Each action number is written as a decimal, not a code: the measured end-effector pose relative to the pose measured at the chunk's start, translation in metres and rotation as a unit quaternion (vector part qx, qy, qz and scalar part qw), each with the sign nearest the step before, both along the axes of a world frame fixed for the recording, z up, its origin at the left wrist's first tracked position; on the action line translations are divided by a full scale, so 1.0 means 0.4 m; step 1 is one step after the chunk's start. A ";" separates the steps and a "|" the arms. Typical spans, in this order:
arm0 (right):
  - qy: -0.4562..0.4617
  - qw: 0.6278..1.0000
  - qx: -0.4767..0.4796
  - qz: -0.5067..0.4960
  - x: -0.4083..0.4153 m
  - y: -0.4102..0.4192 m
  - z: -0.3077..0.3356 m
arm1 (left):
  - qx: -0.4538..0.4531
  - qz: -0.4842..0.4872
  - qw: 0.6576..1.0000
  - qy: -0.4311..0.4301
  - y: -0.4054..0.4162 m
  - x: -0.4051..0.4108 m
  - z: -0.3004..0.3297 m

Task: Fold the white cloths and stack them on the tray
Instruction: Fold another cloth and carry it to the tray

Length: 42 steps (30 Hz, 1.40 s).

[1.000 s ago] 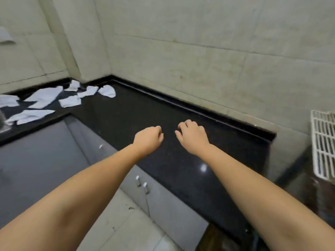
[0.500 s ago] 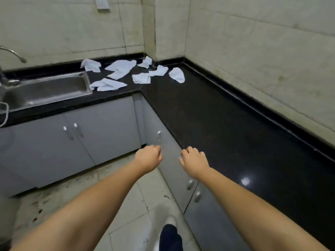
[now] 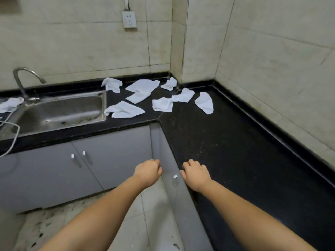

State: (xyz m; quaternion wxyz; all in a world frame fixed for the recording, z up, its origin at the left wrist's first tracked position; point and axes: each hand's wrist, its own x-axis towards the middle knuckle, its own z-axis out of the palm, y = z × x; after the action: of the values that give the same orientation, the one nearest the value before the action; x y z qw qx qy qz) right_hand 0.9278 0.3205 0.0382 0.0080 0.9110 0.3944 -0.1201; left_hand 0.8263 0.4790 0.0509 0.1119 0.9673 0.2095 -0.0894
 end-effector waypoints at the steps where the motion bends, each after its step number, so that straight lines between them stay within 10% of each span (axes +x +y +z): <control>1: -0.001 1.000 0.000 0.000 0.033 0.023 0.003 | -0.002 0.003 1.000 -0.001 0.022 0.027 0.001; 35: 0.018 0.991 0.001 -0.132 0.828 0.789 -0.155 | 0.007 -0.152 0.988 -0.014 0.796 0.917 -0.213; 42: 0.085 0.950 0.191 -0.232 0.847 0.772 -0.116 | -0.036 -0.084 0.993 -0.076 0.809 0.957 -0.170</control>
State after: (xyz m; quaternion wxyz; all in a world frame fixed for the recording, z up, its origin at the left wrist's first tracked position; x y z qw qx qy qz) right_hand 1.2664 0.6292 -0.0083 -0.2281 0.9483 0.1870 -0.1176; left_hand 1.2089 0.8026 -0.0172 0.1540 0.9808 0.1150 -0.0321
